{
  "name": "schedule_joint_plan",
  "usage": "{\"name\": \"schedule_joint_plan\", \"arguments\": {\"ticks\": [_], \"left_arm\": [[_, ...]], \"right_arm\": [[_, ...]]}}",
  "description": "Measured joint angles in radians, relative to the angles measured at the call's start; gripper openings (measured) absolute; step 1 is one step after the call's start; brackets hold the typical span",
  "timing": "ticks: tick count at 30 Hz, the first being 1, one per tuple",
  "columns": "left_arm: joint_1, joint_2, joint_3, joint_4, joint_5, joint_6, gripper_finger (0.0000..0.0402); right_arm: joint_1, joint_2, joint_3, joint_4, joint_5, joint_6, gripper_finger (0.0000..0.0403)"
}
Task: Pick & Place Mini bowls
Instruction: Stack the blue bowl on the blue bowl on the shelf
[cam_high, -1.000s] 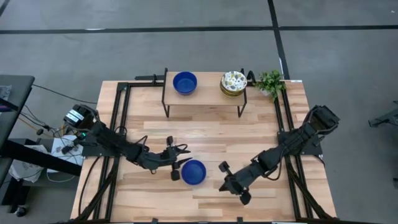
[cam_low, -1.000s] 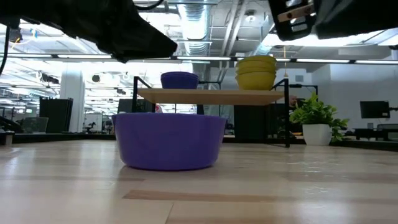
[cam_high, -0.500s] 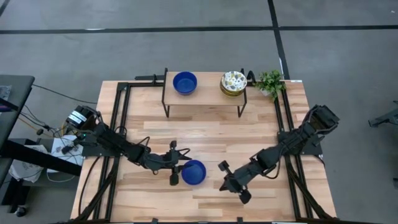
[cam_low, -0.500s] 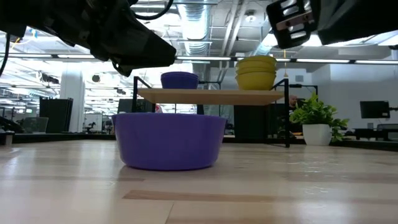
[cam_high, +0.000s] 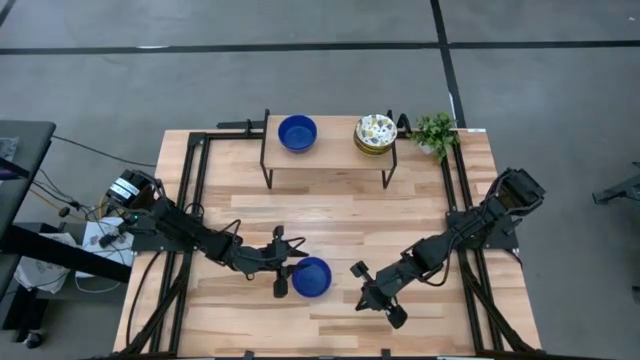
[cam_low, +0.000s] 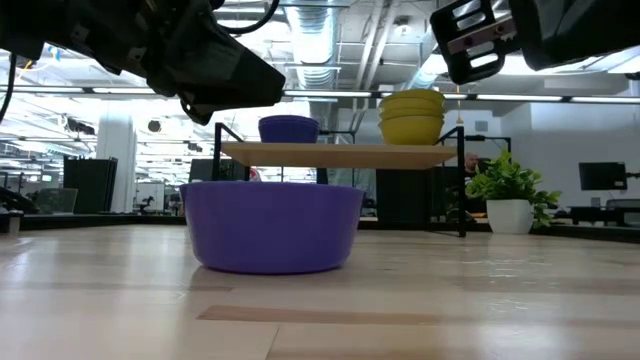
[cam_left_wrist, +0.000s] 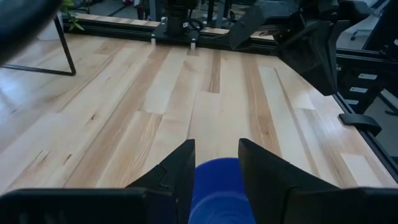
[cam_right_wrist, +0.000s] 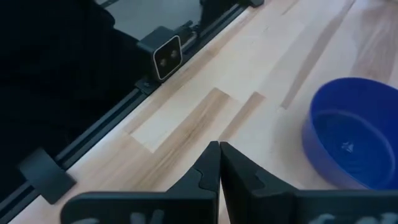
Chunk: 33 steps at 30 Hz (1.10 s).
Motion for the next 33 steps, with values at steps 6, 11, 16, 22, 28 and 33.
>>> {"name": "schedule_joint_plan", "arguments": {"ticks": [6,11,16,22,28,33], "left_arm": [[0.001,0.000,0.000,0.000,-0.001,0.002,0.0121],[0.001,0.000,0.000,0.000,-0.001,-0.020,0.0121],[0.001,0.000,0.000,0.001,-0.001,-0.026,0.0121],[0.001,0.000,0.000,0.001,-0.001,-0.026,0.0121],[0.004,0.000,-0.001,0.015,-0.001,-0.026,0.0121],[0.028,-0.001,-0.001,0.082,0.002,-0.026,0.0121]], "right_arm": [[0.001,0.000,0.000,0.000,0.000,0.005,0.0001],[0.000,0.000,0.000,-0.001,0.000,0.007,0.0001],[0.000,0.000,0.000,-0.001,0.000,0.007,0.0001],[0.000,0.000,0.000,-0.002,0.002,0.007,0.0001],[0.006,0.000,0.000,-0.007,0.003,0.001,0.0001],[0.013,0.000,0.000,-0.032,0.003,-0.030,0.0001]]}}
